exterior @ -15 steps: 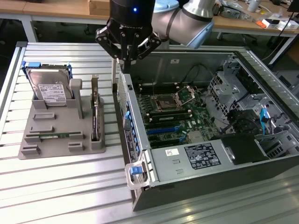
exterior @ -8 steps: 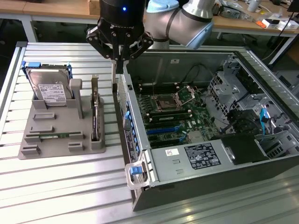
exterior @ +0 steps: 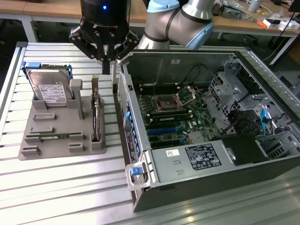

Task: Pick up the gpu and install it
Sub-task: 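Reach for the gpu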

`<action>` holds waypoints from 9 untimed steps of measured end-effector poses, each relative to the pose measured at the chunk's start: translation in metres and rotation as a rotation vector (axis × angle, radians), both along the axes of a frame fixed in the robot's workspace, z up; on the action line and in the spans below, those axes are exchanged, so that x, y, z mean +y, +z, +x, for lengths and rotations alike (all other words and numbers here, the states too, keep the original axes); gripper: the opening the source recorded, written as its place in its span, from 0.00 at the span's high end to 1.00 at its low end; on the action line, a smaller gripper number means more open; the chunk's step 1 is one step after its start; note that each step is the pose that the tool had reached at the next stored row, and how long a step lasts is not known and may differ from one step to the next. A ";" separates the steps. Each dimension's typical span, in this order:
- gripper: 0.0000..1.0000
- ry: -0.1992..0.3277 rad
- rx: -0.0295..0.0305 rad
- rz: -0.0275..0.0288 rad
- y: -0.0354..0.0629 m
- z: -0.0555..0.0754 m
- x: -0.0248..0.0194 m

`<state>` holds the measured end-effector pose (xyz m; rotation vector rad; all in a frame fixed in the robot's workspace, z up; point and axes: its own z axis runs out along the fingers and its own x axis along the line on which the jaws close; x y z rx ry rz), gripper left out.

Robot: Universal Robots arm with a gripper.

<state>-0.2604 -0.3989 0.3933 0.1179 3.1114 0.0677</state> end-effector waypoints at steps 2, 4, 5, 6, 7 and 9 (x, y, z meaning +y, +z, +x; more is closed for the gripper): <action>0.89 0.000 0.0001 0.0000 0.0000 -0.006 0.0000; 0.89 0.000 0.0000 0.0000 0.0000 -0.012 0.0000; 0.89 0.000 0.0000 0.0000 0.0000 -0.015 0.0000; 0.89 0.000 0.0001 -0.0001 0.0000 -0.017 0.0000; 0.89 0.000 0.0001 0.0000 0.0000 -0.019 0.0000; 0.89 0.000 0.0000 0.0000 0.0000 -0.026 0.0000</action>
